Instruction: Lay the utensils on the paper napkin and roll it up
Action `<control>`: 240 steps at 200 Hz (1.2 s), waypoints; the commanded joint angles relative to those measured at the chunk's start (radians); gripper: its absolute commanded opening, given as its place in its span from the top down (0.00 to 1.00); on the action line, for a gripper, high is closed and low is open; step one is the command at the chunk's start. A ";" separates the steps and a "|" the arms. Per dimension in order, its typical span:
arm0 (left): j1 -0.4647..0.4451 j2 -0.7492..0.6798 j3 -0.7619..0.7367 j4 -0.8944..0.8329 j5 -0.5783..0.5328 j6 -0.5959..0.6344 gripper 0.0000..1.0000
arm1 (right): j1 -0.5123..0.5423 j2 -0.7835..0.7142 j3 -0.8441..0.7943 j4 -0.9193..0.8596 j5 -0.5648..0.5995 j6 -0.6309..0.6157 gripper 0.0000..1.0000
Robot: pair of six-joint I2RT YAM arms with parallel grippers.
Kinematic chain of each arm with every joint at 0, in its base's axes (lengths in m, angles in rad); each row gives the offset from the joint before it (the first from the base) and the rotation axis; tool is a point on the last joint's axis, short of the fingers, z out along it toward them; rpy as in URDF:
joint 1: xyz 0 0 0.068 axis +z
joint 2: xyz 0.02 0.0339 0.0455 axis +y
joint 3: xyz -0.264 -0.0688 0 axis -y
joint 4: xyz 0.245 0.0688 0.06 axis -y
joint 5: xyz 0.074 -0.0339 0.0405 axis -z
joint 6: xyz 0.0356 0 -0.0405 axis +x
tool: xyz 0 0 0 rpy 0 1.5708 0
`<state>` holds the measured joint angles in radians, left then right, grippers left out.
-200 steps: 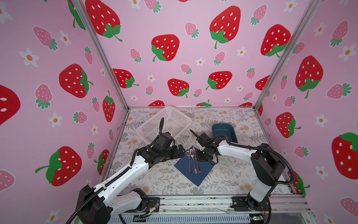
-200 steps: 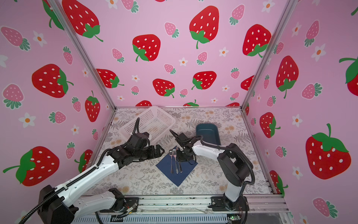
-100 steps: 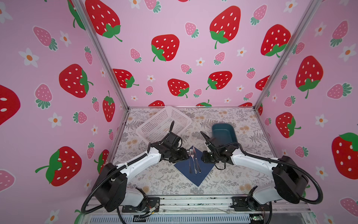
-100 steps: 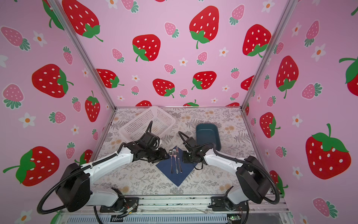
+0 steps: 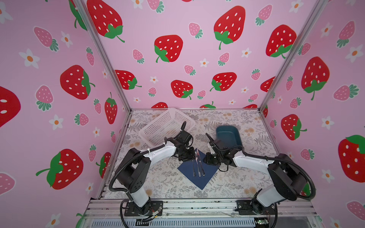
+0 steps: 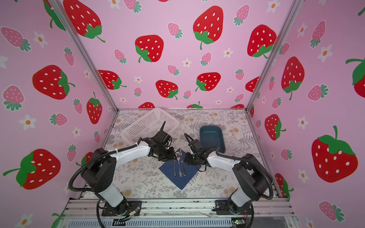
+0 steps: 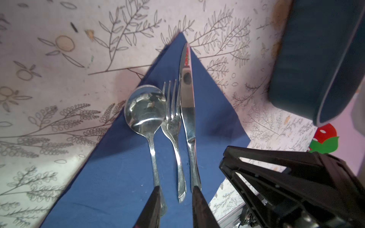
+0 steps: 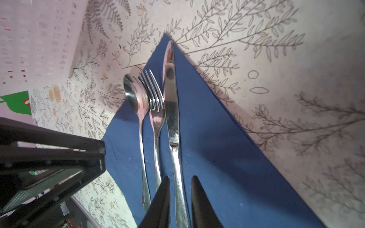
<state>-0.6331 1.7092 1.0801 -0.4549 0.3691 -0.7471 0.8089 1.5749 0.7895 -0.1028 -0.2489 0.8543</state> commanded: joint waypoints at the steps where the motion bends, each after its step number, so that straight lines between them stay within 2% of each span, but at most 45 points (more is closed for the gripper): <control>1: -0.004 0.027 0.043 -0.032 0.000 0.010 0.72 | -0.002 0.045 0.044 0.005 -0.037 -0.026 0.77; 38: -0.004 0.068 0.056 -0.028 0.004 0.011 0.74 | 0.005 0.114 0.110 -0.054 -0.052 -0.090 0.74; 90: -0.004 0.092 0.051 -0.019 0.012 0.017 0.75 | 0.034 0.184 0.214 -0.193 0.053 -0.152 0.74; 137: -0.002 0.092 0.020 0.008 0.018 0.002 0.75 | 0.062 0.239 0.261 -0.224 0.086 -0.161 0.74; 240: 0.010 0.090 -0.027 0.079 0.037 -0.032 0.77 | 0.104 0.255 0.278 -0.313 0.165 -0.134 0.76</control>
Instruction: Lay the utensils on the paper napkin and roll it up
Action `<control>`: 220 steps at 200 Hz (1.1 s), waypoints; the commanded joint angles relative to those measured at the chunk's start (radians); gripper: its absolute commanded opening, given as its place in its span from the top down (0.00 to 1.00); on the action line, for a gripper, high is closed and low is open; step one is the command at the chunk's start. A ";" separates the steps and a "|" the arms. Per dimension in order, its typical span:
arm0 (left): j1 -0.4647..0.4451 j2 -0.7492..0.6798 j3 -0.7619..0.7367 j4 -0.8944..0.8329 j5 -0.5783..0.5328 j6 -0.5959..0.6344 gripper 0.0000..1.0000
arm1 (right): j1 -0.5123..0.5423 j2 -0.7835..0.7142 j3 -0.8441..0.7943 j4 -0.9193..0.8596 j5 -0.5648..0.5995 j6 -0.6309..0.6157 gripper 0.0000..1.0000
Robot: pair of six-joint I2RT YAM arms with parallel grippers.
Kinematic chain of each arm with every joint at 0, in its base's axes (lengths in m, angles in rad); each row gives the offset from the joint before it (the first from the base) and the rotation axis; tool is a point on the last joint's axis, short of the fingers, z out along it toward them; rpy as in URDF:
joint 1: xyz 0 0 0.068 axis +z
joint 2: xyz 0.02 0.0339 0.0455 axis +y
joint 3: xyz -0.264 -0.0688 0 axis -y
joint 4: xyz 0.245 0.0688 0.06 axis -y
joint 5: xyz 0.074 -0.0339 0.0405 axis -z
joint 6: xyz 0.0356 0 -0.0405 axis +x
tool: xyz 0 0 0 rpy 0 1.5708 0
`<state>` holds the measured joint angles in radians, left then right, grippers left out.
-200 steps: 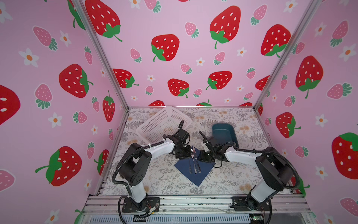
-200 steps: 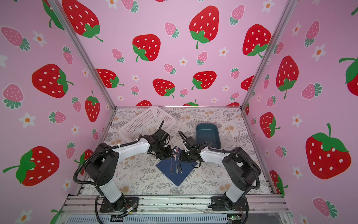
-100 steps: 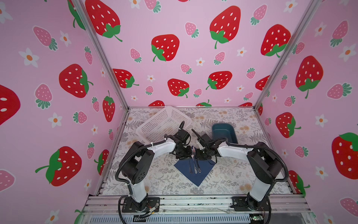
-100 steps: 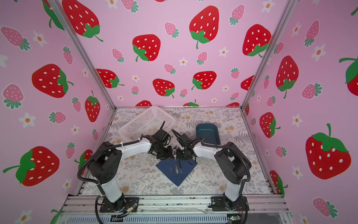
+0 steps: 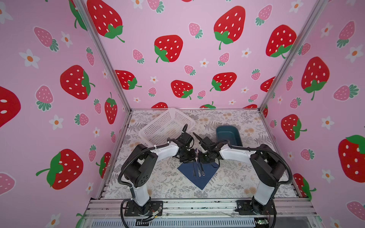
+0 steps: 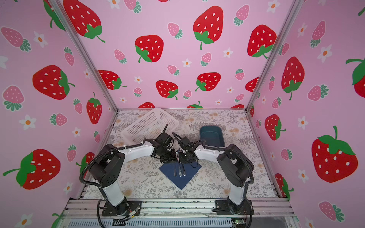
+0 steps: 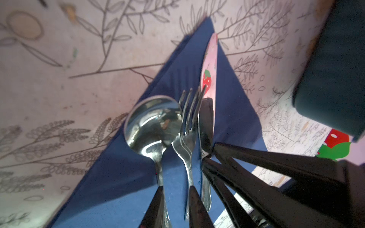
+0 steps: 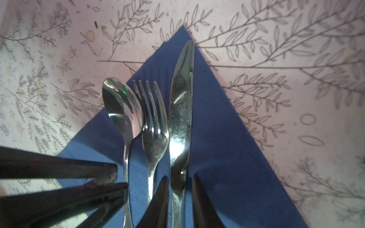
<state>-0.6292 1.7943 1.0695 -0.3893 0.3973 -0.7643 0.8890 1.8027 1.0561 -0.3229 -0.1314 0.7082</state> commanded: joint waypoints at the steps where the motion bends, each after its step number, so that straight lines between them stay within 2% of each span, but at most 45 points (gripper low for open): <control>1: 0.007 0.005 -0.017 0.013 0.010 -0.016 0.77 | 0.025 0.028 0.013 -0.094 0.048 0.013 0.76; 33: 0.019 -0.036 -0.056 0.045 0.015 -0.044 0.77 | 0.043 0.047 0.051 -0.142 0.098 0.011 0.76; 84: 0.039 -0.074 -0.124 0.114 0.028 -0.091 0.77 | 0.052 0.069 0.065 -0.147 0.104 0.028 0.78; 130: 0.039 -0.061 -0.115 0.124 0.047 -0.083 0.76 | 0.052 0.047 0.038 -0.115 0.087 0.113 0.80; 175: 0.039 -0.039 -0.097 0.116 0.057 -0.066 0.76 | 0.047 0.042 0.030 -0.089 0.057 0.109 0.80; 220: 0.039 -0.018 -0.080 0.110 0.054 -0.054 0.76 | 0.035 -0.038 0.006 -0.031 0.041 0.122 0.76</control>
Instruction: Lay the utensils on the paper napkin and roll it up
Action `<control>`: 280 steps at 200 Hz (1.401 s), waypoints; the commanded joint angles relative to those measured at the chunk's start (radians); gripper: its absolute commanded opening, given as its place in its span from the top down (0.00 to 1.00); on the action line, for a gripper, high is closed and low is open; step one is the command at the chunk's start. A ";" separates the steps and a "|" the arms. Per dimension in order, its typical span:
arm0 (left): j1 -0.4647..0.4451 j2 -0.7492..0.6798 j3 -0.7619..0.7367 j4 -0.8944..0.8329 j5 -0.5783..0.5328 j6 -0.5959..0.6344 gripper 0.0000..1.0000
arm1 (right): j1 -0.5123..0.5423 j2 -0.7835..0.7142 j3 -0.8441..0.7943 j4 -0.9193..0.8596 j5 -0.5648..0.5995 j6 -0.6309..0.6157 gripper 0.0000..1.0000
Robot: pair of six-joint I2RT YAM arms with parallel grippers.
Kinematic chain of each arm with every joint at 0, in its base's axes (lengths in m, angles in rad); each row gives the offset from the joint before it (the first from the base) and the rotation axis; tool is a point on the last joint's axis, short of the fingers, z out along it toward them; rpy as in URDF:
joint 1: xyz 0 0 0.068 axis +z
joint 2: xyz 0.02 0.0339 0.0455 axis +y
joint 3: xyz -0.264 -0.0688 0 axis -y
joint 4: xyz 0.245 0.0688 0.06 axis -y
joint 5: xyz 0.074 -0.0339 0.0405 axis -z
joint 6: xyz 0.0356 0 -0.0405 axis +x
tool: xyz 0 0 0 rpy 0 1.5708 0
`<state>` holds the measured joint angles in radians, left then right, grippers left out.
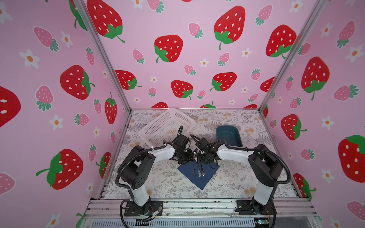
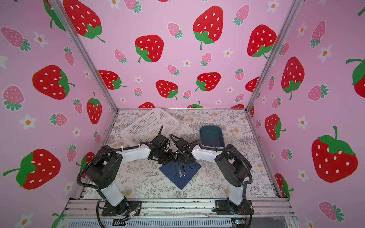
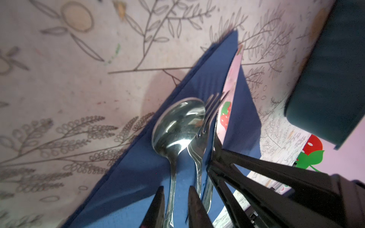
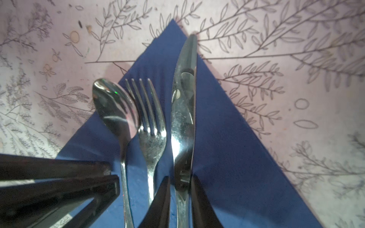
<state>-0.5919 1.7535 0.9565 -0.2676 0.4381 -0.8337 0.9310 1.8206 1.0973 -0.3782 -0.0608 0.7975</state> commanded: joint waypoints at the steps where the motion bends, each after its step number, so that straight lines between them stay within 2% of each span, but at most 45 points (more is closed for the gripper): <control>1: 0.002 0.024 0.033 -0.012 0.013 0.014 0.77 | -0.007 -0.058 -0.036 0.027 -0.031 0.034 0.76; 61: 0.000 0.066 0.076 -0.025 0.012 0.030 0.79 | -0.055 -0.184 -0.173 0.142 -0.037 0.095 0.74; 155: -0.002 0.078 0.108 -0.080 -0.010 0.068 0.80 | -0.093 -0.244 -0.228 0.151 -0.029 0.109 0.75; 182: -0.011 0.016 0.101 -0.093 -0.026 0.084 0.75 | -0.094 -0.282 -0.244 0.162 -0.026 0.108 0.74; 218: -0.018 -0.101 0.062 -0.108 -0.062 0.089 0.62 | -0.095 -0.379 -0.297 0.180 -0.040 0.121 0.74; 231: -0.020 -0.146 0.033 -0.106 -0.075 0.084 0.59 | -0.094 -0.436 -0.339 0.207 -0.057 0.137 0.69; 280: -0.037 -0.372 -0.108 -0.094 -0.146 0.056 0.52 | -0.079 -0.715 -0.598 0.396 -0.160 0.332 0.64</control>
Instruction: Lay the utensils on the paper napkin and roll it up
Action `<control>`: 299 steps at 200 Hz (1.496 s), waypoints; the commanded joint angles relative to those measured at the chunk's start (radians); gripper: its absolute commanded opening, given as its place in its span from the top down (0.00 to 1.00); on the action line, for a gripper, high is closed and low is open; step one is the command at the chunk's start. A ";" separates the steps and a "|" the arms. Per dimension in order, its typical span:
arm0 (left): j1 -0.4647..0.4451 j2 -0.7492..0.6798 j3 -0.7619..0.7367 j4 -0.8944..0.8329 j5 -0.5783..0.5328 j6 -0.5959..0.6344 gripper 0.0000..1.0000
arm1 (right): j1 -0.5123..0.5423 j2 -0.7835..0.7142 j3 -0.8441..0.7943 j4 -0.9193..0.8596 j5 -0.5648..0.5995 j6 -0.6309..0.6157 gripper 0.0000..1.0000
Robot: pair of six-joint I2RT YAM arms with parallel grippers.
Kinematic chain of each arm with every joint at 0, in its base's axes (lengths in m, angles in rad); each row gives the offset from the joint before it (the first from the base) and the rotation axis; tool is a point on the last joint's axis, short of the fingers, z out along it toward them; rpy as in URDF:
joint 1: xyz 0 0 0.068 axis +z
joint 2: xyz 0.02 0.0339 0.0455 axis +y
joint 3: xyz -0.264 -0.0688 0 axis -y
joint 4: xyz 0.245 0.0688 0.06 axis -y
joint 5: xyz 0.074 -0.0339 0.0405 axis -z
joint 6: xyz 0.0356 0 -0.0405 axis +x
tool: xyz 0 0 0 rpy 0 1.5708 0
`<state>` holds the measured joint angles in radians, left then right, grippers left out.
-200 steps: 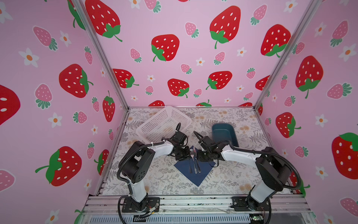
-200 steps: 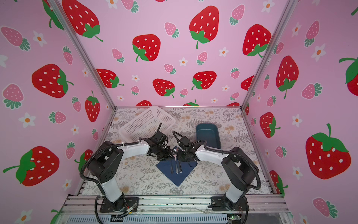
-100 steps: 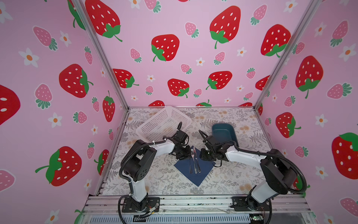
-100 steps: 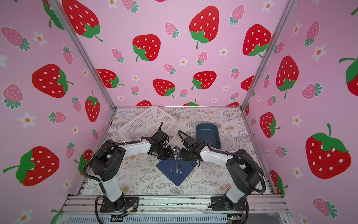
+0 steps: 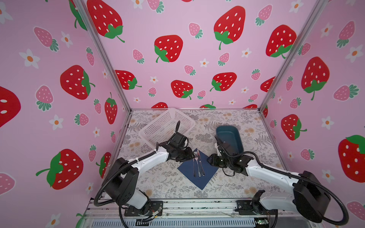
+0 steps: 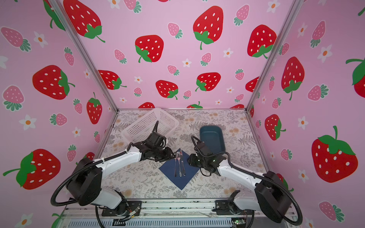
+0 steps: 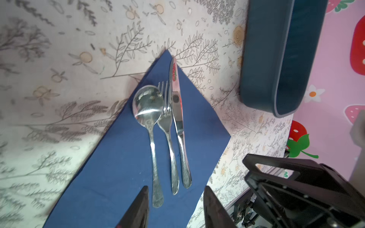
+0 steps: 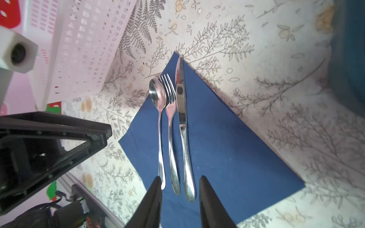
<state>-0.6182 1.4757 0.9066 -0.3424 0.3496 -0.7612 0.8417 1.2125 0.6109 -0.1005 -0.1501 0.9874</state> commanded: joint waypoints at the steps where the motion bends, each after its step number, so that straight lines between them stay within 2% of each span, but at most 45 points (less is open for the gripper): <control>1: -0.011 -0.101 -0.060 -0.020 -0.058 -0.016 0.52 | 0.011 -0.111 -0.116 0.122 -0.073 0.144 0.64; 46: -0.030 -0.305 -0.181 -0.027 -0.099 -0.057 0.47 | 0.168 -0.221 -0.246 0.166 -0.062 0.321 0.59; 85: -0.046 -0.428 -0.264 -0.039 -0.100 -0.093 0.43 | 0.331 -0.190 -0.296 0.246 -0.012 0.449 0.58; 110: -0.049 -0.471 -0.291 -0.046 -0.088 -0.091 0.39 | 0.390 -0.146 -0.322 0.303 0.004 0.513 0.57; 152: -0.052 -0.488 -0.307 -0.060 -0.050 -0.071 0.34 | 0.429 -0.101 -0.357 0.365 0.037 0.606 0.57; 261: -0.057 -0.475 -0.328 -0.043 -0.013 -0.069 0.29 | 0.438 0.053 -0.431 0.617 0.040 0.691 0.56; 299: -0.062 -0.458 -0.327 -0.032 0.001 -0.073 0.28 | 0.404 0.059 -0.433 0.658 0.074 0.635 0.51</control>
<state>-0.6727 1.0080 0.5800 -0.3805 0.3275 -0.8349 1.2716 1.2594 0.1940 0.5194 -0.1165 1.6295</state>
